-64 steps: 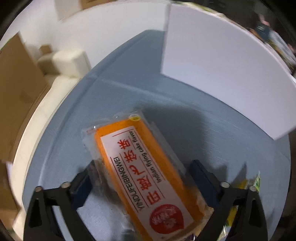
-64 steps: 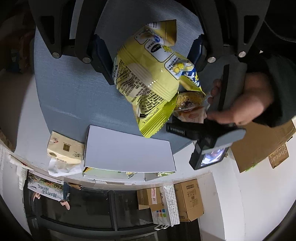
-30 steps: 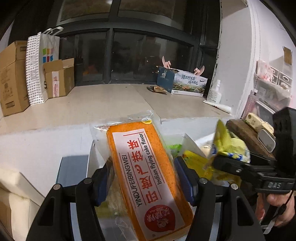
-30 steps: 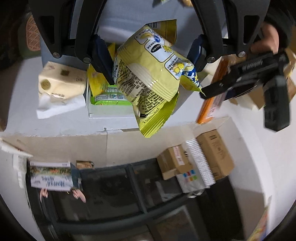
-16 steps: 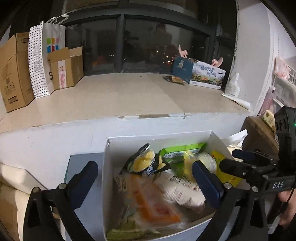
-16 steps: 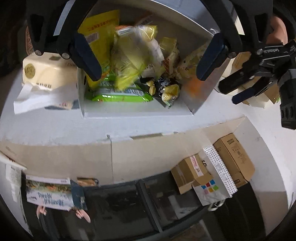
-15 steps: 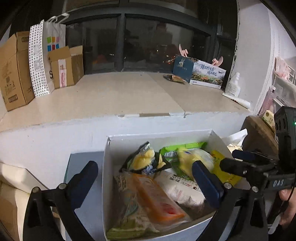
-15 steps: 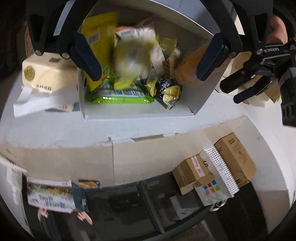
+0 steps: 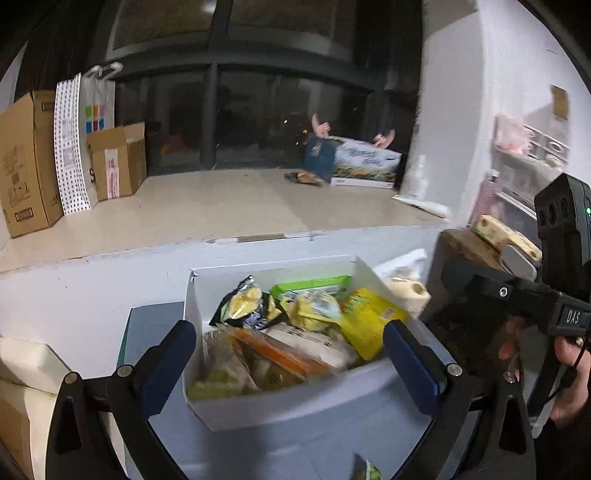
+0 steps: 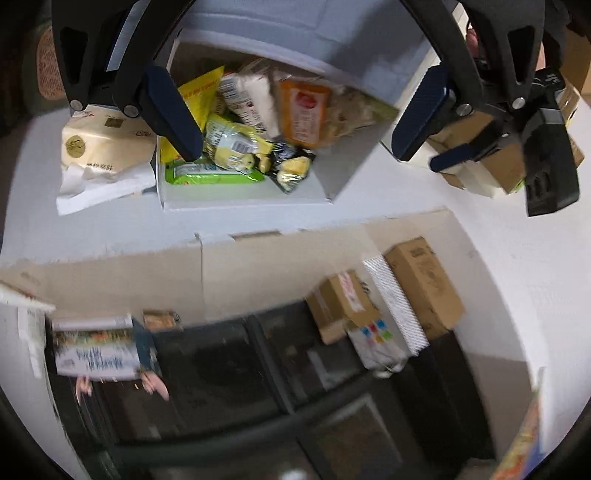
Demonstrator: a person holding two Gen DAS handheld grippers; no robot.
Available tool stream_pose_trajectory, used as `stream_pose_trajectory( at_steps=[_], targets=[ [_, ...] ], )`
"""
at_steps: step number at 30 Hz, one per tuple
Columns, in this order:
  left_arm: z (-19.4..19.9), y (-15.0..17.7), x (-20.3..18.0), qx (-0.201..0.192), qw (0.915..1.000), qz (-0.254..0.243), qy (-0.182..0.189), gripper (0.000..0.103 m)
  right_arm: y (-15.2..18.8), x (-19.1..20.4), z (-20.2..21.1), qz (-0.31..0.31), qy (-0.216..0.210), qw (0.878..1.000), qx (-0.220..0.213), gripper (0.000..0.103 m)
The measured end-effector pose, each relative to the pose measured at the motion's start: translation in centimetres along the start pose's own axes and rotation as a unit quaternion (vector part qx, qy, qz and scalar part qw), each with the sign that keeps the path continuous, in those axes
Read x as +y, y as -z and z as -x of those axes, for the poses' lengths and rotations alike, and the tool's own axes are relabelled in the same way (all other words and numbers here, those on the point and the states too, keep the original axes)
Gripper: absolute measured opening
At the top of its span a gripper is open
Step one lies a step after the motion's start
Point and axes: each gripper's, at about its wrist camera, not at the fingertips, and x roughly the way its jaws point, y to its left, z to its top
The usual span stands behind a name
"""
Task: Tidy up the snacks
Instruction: 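Drop the orange cake bag and yellow chip bag into the white box, then grasp the green pea snack bag with the right gripper while the left grasps the round Lay's pack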
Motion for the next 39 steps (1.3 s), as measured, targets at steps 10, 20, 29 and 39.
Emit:
stream_pose_trajectory(
  at_steps=[10, 20, 29, 39],
  targets=[
    [7.4, 8.2, -2.3, -0.009, 0.9992, 0.003, 0.038, 0.103, 7.9, 3.5, 7.4, 0.053, -0.020, 0.998, 0.009, 0.103],
    [11.4, 16.7, -2.9, 0.018, 0.9980, 0.027, 0.054, 0.103, 18.2, 3.0, 13.1, 0.054, 0.010, 0.998, 0.024, 0.103],
    [11.8, 18.0, -3.0, 0.030, 0.9979, 0.025, 0.052, 0.103, 23.1, 0.7, 11.2, 0.026, 0.038, 0.994, 0.099, 0.103],
    [11.8, 18.4, -4.1, 0.039, 0.9977, -0.015, 0.053, 0.103, 23.2, 4.7, 4.1, 0.128, 0.014, 0.976, 0.173, 0.103]
  ],
)
